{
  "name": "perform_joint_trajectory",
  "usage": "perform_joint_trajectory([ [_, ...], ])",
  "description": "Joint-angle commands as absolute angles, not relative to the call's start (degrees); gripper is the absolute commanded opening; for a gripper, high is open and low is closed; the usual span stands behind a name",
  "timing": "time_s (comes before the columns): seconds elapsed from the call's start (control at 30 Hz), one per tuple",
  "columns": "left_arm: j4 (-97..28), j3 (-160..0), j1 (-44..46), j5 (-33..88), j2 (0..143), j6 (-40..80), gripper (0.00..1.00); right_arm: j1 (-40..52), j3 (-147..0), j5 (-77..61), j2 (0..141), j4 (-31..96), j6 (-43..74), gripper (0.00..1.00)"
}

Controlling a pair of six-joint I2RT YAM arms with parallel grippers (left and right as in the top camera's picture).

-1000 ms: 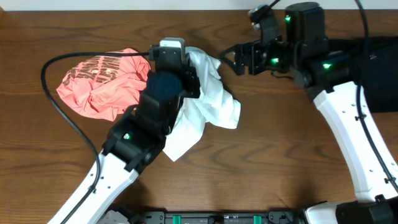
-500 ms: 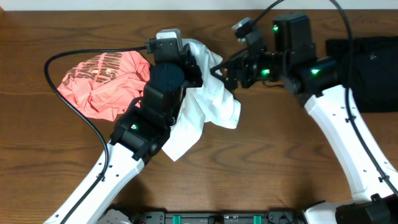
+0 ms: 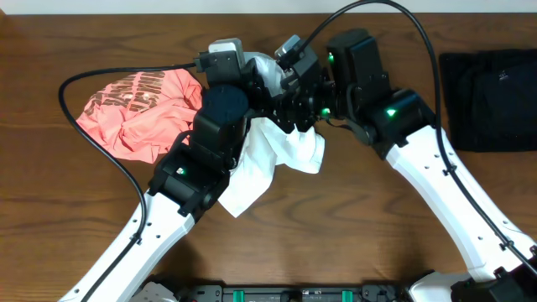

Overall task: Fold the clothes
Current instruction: 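Hold the white T-shirt with both grippers and spread them apart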

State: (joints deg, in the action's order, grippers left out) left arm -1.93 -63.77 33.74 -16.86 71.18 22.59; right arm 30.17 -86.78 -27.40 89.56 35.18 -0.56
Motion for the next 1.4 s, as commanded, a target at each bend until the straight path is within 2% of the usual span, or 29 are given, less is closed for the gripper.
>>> perform_joint_trajectory([
  [0.0,-1.2,-64.0,33.5,-17.7,71.0,23.0,0.06,30.9,-85.9,-24.8,88.4,34.2,-0.8,0.67],
  [0.27,-1.2,-64.0,33.5,-17.6,71.0,23.3,0.06,30.9,-84.4,-23.8,88.5,30.3,0.2,0.43],
  [0.4,-1.4,-64.0,33.5,-17.6,70.9,23.3,0.06,30.9,-84.2,-22.8,88.5,29.3,0.2,0.22],
  [0.5,-2.1,-64.0,33.5,-17.6,70.5,23.3,0.06,30.3,-84.2,-19.8,88.5,28.9,0.8,0.01],
  [0.77,-4.3,-64.0,33.5,-17.7,69.3,22.3,0.06,22.3,-84.3,-18.4,85.8,27.2,0.7,0.01],
  [1.07,-4.7,-64.0,33.5,-17.7,67.1,18.3,0.06,12.3,-84.3,-18.9,77.6,31.5,-6.2,0.01],
  [1.37,-5.5,-64.0,33.5,-19.1,62.5,13.1,0.06,6.6,-84.4,-17.2,70.8,32.7,-10.2,0.01],
])
